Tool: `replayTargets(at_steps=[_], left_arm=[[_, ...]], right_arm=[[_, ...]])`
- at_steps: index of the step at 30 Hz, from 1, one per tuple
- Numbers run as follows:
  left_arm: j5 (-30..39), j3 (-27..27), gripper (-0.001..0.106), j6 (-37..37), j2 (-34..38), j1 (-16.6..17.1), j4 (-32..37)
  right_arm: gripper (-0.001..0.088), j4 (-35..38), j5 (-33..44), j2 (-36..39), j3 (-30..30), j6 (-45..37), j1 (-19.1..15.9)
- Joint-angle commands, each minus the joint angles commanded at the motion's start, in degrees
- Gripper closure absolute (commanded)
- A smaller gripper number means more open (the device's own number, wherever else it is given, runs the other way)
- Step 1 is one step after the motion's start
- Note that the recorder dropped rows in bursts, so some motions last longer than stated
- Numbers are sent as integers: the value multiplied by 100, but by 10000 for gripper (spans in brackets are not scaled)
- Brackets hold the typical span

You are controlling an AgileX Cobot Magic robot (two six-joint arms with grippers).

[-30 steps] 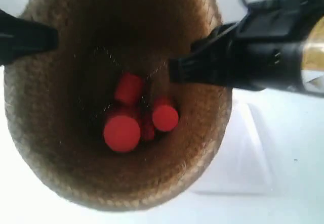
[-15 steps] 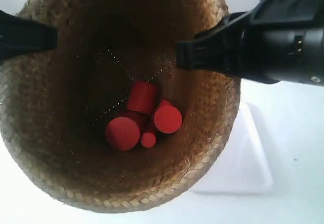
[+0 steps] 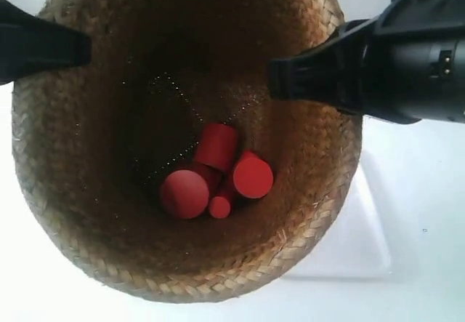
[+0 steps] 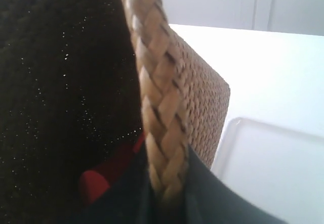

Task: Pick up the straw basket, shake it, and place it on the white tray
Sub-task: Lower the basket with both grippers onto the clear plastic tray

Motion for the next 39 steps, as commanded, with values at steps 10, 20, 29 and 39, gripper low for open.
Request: replayTargets(at_steps=[10, 20, 29, 39], left_arm=[[814, -1669, 1053, -397, 1629, 0, 180], [1419, -2430, 1053, -897, 2464, 0, 579], [1784, -2620, 1053, -1896, 2824, 0, 985], [1580, -2620, 1053, -2372, 2967, -26, 900]], right_arm=[[868, 218, 272, 295, -627, -885, -1099], [868, 3032, 577, 1065, -1537, -4037, -2436], [868, 5570, 2524, 2122, -2748, -6136, -3930], [868, 6771, 2904, 2609, -2850, -6831, -5130]])
